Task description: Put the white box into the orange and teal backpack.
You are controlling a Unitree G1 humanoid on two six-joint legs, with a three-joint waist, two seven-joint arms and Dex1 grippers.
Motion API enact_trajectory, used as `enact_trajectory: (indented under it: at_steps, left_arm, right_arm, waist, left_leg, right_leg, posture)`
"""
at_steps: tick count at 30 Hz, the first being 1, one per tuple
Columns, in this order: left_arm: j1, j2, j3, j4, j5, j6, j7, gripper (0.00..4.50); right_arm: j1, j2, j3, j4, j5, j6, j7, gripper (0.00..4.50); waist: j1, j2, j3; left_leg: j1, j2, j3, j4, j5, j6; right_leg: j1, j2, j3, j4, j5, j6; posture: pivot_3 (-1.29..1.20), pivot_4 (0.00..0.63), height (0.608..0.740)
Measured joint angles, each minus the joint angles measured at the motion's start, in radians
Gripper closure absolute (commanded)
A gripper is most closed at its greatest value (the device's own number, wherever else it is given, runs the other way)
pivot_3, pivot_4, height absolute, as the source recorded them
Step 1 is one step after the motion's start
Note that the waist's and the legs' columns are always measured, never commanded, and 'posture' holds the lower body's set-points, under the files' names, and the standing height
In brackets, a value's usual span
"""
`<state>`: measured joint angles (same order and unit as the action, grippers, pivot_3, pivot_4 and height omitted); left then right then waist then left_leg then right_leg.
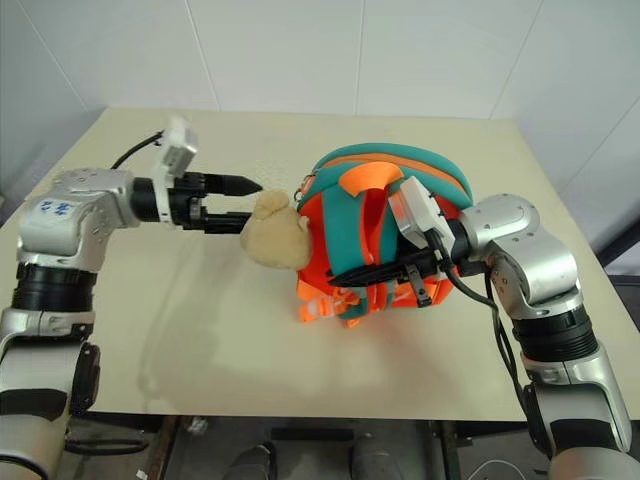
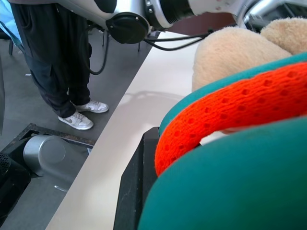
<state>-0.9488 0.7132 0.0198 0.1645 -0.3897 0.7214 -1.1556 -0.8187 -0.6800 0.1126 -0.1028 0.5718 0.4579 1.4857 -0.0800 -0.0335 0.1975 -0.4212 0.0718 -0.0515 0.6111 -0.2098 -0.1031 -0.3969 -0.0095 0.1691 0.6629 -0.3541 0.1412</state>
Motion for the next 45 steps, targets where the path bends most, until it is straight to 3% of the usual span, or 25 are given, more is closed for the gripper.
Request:
enact_trajectory:
  at_steps: [2,5,10,16,18,24,33,45]
  left_arm:
    - [0.028,0.013,0.001,-0.058,-0.011,0.041,0.014,0.05]
    - [0.054,-0.005,0.011,-0.087,-0.031,0.092,0.076,0.59]
    - [0.056,-0.051,0.041,-0.073,-0.034,0.100,0.190,2.12]
    - [0.019,-0.083,0.030,0.033,-0.031,0.064,0.204,4.03]
    - [-0.001,-0.102,0.015,0.067,-0.030,0.049,0.199,4.49]
    - [-0.105,-0.218,-0.045,0.246,0.004,-0.025,0.178,4.49]
    - [-0.134,-0.314,-0.118,0.295,0.036,-0.053,0.115,4.49]
    - [-0.104,-0.274,-0.129,0.169,0.038,0.031,0.112,4.49]
  right_arm:
    - [0.000,0.003,0.000,0.003,-0.001,0.000,0.000,4.50]
    - [0.000,0.005,0.000,0.008,-0.001,0.000,0.000,4.50]
    - [0.000,0.007,0.000,0.008,-0.001,0.000,-0.006,4.50]
    - [0.000,0.009,0.000,0.008,-0.002,0.000,-0.014,4.50]
    - [0.000,0.010,0.000,0.009,-0.003,0.000,-0.015,4.50]
    - [-0.002,0.016,0.000,0.013,-0.008,-0.001,-0.019,4.50]
    - [-0.002,0.017,0.000,0.015,-0.018,-0.001,-0.026,4.50]
    - [-0.004,0.027,0.000,0.015,-0.025,-0.003,-0.027,4.50]
  waist:
    - [0.000,0.000,0.000]
    - [0.000,0.000,0.000]
    - [-0.002,0.000,0.000]
    - [0.000,0.000,0.000]
    - [0.001,0.000,0.000]
    - [0.005,0.000,0.000]
    - [0.006,0.000,0.000]
    - [0.005,0.000,0.000]
  left_leg:
    - [0.000,0.000,0.000,0.000,0.000,0.000]
    - [0.000,0.000,0.000,0.001,0.000,0.000]
    - [0.000,0.000,-0.001,0.001,0.000,0.000]
    - [0.000,0.000,-0.001,0.001,0.000,0.000]
    - [0.000,0.000,-0.001,0.001,0.000,0.000]
    - [0.000,-0.001,-0.001,0.001,0.000,0.000]
    - [0.000,-0.001,-0.001,0.000,0.000,0.000]
    - [0.000,-0.001,-0.001,-0.001,0.000,0.000]
  right_leg:
    - [0.000,0.000,0.000,0.000,0.000,0.000]
    - [0.001,0.000,0.000,0.001,0.000,0.000]
    - [0.001,0.000,0.000,0.000,0.000,0.001]
    - [0.001,0.000,-0.001,-0.001,0.000,0.001]
    - [0.001,0.000,-0.001,-0.001,0.000,0.001]
    - [0.001,0.000,-0.001,-0.001,0.000,0.001]
    - [0.001,0.000,-0.001,-0.002,0.000,0.001]
    - [0.001,0.000,-0.001,-0.002,0.000,0.001]
  posture:
    - [0.00,0.150,0.740]
    - [0.00,0.150,0.740]
    - [0.00,0.150,0.740]
    - [0.00,0.150,0.740]
    - [0.00,0.150,0.740]
    - [0.00,0.150,0.740]
    - [0.00,0.150,0.740]
    - [0.00,0.150,0.740]
